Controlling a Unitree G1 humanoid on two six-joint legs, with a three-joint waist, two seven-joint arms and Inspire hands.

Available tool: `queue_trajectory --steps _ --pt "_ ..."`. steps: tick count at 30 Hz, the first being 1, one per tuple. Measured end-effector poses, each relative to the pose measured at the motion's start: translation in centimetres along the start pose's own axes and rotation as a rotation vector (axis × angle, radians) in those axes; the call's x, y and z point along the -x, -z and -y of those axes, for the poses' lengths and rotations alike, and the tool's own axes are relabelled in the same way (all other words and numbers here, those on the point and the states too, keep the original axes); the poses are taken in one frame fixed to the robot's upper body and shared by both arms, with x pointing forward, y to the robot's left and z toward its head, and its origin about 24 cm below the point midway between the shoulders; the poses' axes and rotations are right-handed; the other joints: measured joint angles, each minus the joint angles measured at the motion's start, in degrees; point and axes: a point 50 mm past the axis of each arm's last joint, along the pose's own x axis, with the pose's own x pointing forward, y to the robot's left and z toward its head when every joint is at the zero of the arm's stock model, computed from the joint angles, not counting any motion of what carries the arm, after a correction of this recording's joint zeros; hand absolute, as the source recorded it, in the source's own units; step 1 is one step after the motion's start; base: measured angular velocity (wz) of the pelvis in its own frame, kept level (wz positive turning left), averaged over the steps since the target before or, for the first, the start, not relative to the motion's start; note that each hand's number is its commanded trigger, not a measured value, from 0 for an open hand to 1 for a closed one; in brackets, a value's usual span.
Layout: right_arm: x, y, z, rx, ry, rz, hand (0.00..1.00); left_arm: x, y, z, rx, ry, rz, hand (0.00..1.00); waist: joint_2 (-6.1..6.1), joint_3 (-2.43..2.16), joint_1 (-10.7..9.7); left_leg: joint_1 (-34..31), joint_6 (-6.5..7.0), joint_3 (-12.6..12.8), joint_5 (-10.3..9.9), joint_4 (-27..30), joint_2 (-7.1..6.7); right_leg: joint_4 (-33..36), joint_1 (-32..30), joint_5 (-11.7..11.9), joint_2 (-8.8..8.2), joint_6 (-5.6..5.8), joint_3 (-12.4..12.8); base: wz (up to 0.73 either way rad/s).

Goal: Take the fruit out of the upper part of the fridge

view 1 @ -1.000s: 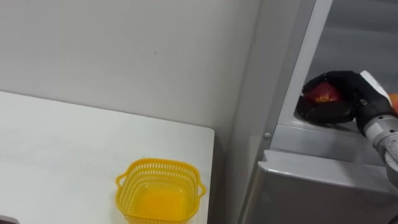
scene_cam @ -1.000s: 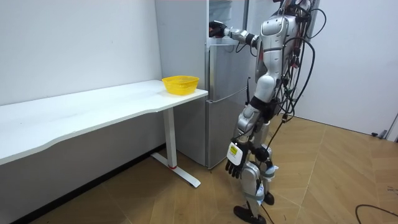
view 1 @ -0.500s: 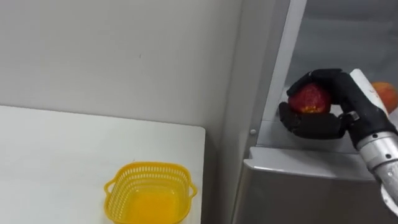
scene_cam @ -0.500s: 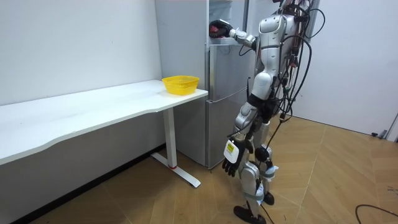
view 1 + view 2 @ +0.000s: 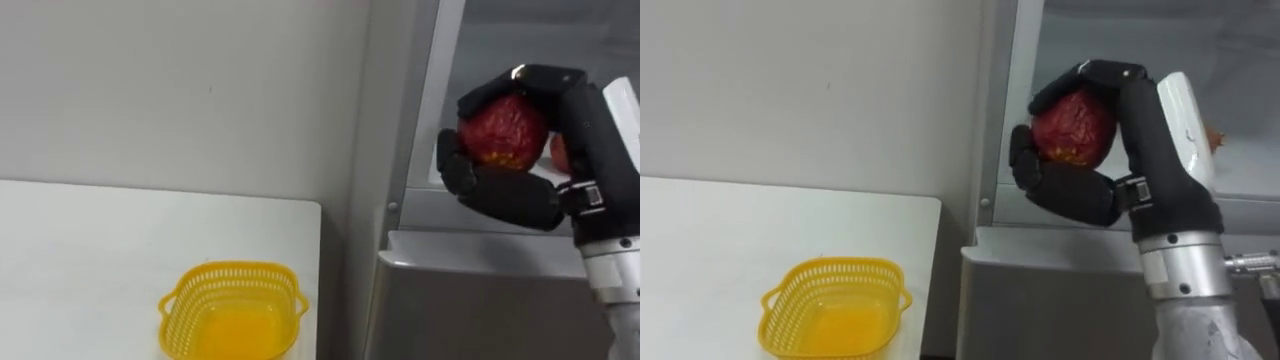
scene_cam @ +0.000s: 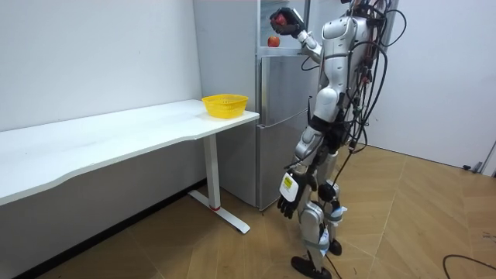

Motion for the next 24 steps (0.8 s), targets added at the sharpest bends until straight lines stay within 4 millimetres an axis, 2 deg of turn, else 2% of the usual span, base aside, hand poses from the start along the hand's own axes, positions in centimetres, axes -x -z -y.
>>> queue_trajectory --steps 5,10,14,17,21,24 --pt "0.6 -2.2 -1.8 -0.074 -0.067 0.104 1.0 -0.2 -0.5 0.4 0.002 0.023 0.015 0.0 0.07 0.09 0.3 0.0 -0.01 0.0 0.0 0.0 0.11 0.0 0.1 0.0 0.12 0.0 -0.2 0.0" --pt "0.9 -3.8 -2.9 -0.016 -0.11 0.201 1.0 -0.2 -1.2 0.1 -0.003 0.023 0.046 0.0 -0.23 -0.03 2.6 -0.2 -0.04 0.3 0.0 -0.3 0.29 0.0 -0.4 0.1 0.27 -0.1 -0.3 -0.03" --pt "1.2 -4.6 -3.8 -0.042 -0.154 0.234 1.0 -0.2 -1.4 0.0 -0.002 0.022 0.051 0.0 -0.42 -0.16 3.8 -0.5 -0.04 0.2 0.0 -0.3 0.33 0.0 -0.6 0.1 0.25 -0.1 -0.6 0.0" --pt "1.5 -5.0 -4.6 -0.054 -0.194 0.247 1.0 -0.3 -1.5 0.1 -0.016 0.026 0.052 0.0 -0.66 -0.02 4.8 0.0 -0.04 0.1 0.0 -0.2 0.34 -0.1 -0.3 0.1 0.22 -0.1 -0.7 0.0" --pt "1.8 -5.4 -5.5 -0.016 -0.254 0.271 1.0 -0.3 -1.7 -0.4 -0.018 0.02 0.059 0.0 -1.92 0.64 6.2 -0.3 -0.05 -1.1 0.0 -0.1 0.32 -0.2 -0.2 0.1 0.12 -0.1 -1.8 0.11" --pt "1.9 -5.4 -5.9 -0.009 -0.295 0.277 1.0 -0.3 -1.8 -0.5 -0.019 0.024 0.061 0.0 -2.71 0.37 7.0 -1.2 -0.03 -1.4 0.0 0.2 0.1 -0.2 -0.5 0.1 -0.16 -0.09 -2.5 0.11"
